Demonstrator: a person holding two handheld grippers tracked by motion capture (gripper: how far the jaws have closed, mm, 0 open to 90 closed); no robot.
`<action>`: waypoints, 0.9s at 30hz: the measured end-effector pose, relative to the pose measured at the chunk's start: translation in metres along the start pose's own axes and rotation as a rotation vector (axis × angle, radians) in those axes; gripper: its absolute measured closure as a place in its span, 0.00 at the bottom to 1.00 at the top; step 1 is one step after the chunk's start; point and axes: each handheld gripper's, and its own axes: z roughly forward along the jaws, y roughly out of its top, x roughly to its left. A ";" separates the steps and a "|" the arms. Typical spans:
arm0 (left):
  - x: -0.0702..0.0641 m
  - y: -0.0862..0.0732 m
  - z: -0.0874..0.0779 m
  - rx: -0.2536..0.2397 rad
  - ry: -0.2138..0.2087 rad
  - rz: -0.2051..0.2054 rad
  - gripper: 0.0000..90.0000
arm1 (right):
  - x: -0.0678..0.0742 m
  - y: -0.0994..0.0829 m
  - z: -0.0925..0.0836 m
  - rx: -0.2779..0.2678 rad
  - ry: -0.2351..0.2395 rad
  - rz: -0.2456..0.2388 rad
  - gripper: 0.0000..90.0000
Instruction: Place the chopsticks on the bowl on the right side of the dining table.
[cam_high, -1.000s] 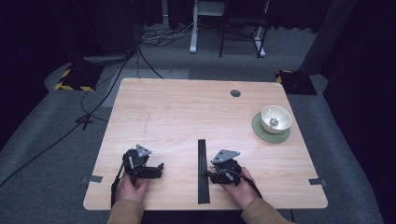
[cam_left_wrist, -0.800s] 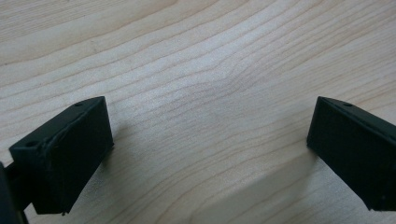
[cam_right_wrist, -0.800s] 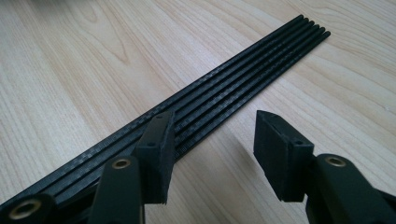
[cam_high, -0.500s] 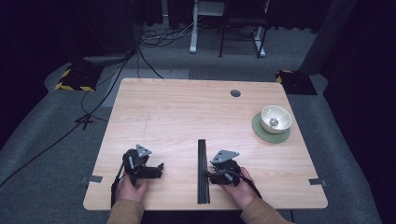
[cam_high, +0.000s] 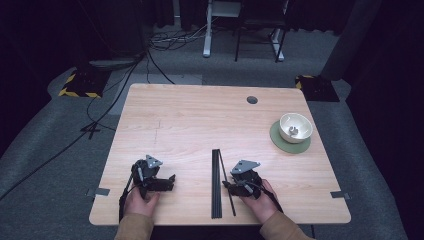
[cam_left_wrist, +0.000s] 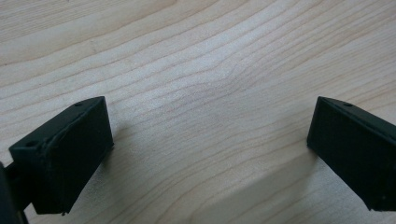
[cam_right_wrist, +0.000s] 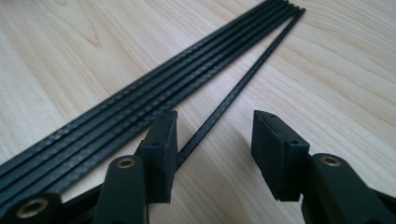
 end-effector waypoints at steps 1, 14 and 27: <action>0.000 0.000 0.000 0.001 0.000 0.000 0.00 | -0.005 -0.001 -0.002 0.007 -0.010 0.018 0.59; 0.000 0.000 0.000 0.002 -0.001 0.002 0.00 | -0.048 -0.010 -0.011 0.030 -0.036 0.173 0.78; 0.000 0.000 0.000 0.003 -0.001 0.003 0.00 | -0.067 -0.016 -0.015 0.024 -0.038 0.226 0.93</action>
